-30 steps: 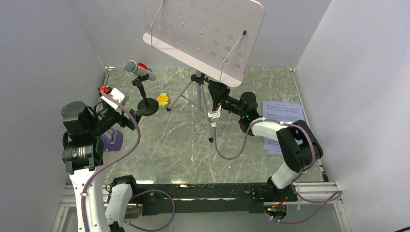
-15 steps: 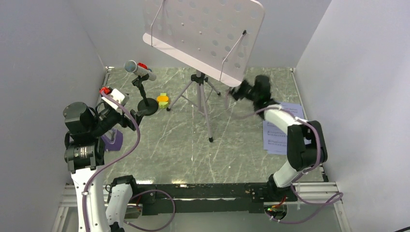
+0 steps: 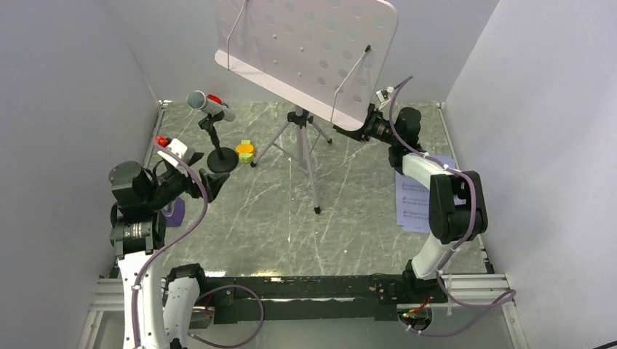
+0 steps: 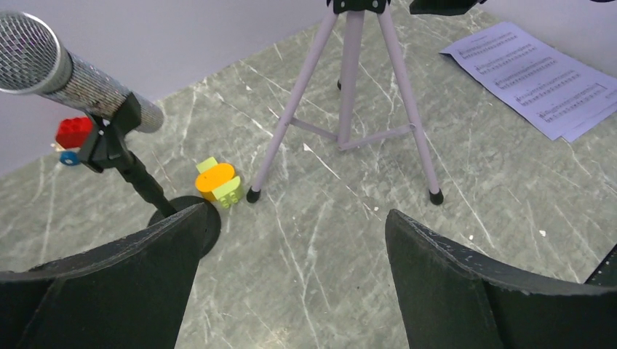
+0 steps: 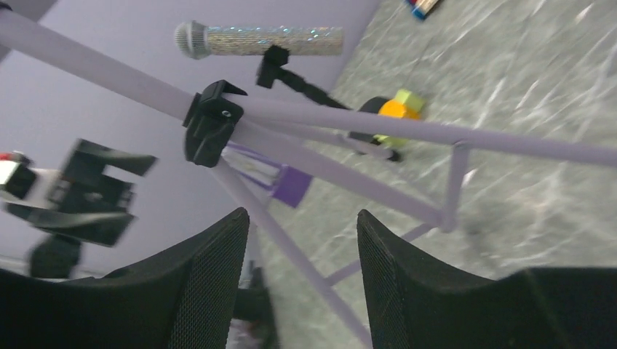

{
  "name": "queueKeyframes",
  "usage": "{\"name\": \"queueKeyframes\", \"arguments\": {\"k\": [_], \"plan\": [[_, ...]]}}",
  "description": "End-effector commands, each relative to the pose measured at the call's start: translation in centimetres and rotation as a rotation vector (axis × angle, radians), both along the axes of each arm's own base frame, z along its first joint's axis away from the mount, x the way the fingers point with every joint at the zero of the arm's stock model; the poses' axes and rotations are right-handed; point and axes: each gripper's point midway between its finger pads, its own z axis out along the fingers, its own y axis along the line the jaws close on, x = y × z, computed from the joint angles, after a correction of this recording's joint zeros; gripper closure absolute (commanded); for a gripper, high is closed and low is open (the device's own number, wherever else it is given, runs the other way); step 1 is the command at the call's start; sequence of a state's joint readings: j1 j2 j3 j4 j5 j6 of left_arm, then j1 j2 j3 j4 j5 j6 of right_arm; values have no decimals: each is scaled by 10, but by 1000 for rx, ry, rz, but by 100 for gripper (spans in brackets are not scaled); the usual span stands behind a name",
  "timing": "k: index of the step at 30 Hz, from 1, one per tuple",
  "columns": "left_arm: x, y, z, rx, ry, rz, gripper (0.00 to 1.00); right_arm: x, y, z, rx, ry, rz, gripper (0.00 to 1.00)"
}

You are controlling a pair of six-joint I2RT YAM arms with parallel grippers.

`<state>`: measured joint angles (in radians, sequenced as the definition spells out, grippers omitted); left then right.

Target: Pack up the instrument practice props

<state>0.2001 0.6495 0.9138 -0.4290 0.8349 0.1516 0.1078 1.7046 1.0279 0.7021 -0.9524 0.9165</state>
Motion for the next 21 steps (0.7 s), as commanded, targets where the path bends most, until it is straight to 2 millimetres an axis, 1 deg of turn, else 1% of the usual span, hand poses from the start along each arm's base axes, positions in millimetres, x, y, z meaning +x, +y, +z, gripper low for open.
{"name": "queueKeyframes", "arguments": {"k": [1,4,8,14,17,21], "plan": [[-2,-5,9,-36,-37,-24,4,-15,22,50,193,145,90,40],[-3,-5,5,-41,-30,-25,4,-16,35,59,226,188,111,41],[-2,-5,4,-43,-26,-28,4,-14,50,71,273,207,135,45],[-3,-6,6,-48,-25,-31,4,-10,69,66,287,252,165,50],[-1,-3,6,-47,-27,-18,4,-10,75,63,284,265,167,51],[-1,-3,6,-53,-25,-19,4,-8,79,62,292,262,178,56]]}}
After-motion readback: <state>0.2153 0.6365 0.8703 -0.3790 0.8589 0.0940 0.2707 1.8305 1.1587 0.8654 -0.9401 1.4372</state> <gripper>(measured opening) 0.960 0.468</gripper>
